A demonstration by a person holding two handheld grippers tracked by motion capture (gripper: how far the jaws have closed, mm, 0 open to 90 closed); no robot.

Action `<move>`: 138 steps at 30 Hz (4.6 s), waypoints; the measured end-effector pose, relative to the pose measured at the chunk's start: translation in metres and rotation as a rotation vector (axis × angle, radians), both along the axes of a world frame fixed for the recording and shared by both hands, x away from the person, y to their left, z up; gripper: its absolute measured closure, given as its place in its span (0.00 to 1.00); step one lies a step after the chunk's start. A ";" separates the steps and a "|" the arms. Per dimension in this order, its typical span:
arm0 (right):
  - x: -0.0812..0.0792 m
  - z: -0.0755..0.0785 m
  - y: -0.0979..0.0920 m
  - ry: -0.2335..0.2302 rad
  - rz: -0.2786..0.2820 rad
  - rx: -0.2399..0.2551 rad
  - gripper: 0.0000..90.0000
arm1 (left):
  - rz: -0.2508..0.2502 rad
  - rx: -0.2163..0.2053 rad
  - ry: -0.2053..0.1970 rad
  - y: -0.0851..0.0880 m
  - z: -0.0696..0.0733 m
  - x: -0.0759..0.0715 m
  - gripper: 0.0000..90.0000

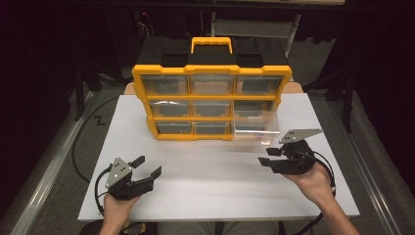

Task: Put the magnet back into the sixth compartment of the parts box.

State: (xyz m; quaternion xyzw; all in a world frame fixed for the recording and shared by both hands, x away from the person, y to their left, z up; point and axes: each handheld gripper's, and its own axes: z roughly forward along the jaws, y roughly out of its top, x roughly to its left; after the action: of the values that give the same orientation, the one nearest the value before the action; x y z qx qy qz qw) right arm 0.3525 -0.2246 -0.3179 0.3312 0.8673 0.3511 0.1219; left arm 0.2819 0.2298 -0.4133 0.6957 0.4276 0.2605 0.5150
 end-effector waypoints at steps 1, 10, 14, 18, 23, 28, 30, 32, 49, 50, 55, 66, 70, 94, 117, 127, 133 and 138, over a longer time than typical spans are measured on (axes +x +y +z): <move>0.000 -0.001 0.000 0.002 -0.002 0.002 0.61 | 0.000 0.001 0.000 0.000 0.000 0.000 0.32; 0.000 -0.007 -0.005 0.000 -0.022 0.017 0.60 | -0.001 0.001 0.003 0.000 0.000 0.000 0.32; -0.001 -0.011 -0.008 0.002 -0.030 0.028 0.60 | -0.002 0.001 0.003 0.000 0.000 0.000 0.32; -0.001 -0.015 -0.010 -0.002 -0.039 0.036 0.59 | -0.001 -0.001 0.002 0.000 0.000 0.000 0.32; -0.002 -0.017 -0.014 -0.009 -0.055 0.046 0.58 | -0.002 0.000 0.003 0.000 0.000 0.000 0.32; -0.003 -0.020 -0.017 -0.013 -0.072 0.053 0.57 | -0.002 -0.003 0.001 0.000 0.000 0.000 0.32; -0.004 -0.022 -0.019 -0.016 -0.079 0.056 0.56 | -0.002 -0.004 0.000 0.000 0.000 0.000 0.32; -0.004 -0.023 -0.021 -0.023 -0.085 0.059 0.55 | -0.003 -0.002 0.001 0.000 0.000 0.000 0.32; -0.009 -0.035 -0.040 -0.071 -0.141 0.089 0.52 | -0.001 -0.004 0.001 0.000 0.000 -0.001 0.31; -0.010 -0.036 -0.040 -0.075 -0.144 0.090 0.52 | -0.001 -0.004 0.001 0.000 0.000 -0.001 0.31; -0.013 -0.041 -0.046 -0.102 -0.166 0.104 0.52 | 0.000 -0.006 0.001 0.000 0.000 0.000 0.31; -0.017 -0.049 -0.060 -0.131 -0.224 0.144 0.49 | 0.001 -0.008 0.000 0.000 0.000 0.000 0.31; -0.017 -0.052 -0.064 -0.129 -0.241 0.155 0.49 | 0.003 -0.010 -0.002 0.000 0.000 0.000 0.31; -0.025 -0.075 -0.080 -0.181 -0.318 0.228 0.46 | 0.021 -0.002 0.001 0.007 0.001 0.005 0.31; -0.035 -0.086 -0.093 -0.259 -0.360 0.234 0.45 | 0.030 0.001 0.015 0.008 -0.001 0.006 0.32; -0.039 -0.091 -0.095 -0.254 -0.357 0.239 0.44 | 0.033 0.005 0.022 0.009 -0.002 0.006 0.32; -0.041 -0.093 -0.095 -0.240 -0.356 0.229 0.43 | 0.039 0.005 0.023 0.009 -0.002 0.006 0.32; -0.043 -0.093 -0.096 -0.253 -0.358 0.242 0.42 | 0.038 0.002 0.022 0.009 -0.001 0.006 0.32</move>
State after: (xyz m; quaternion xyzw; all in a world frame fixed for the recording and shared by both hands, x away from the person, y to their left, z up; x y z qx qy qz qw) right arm 0.3096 -0.3207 -0.4104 0.4452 0.7242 0.4639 0.2493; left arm 0.2875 0.2393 -0.4147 0.6909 0.4461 0.2629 0.5045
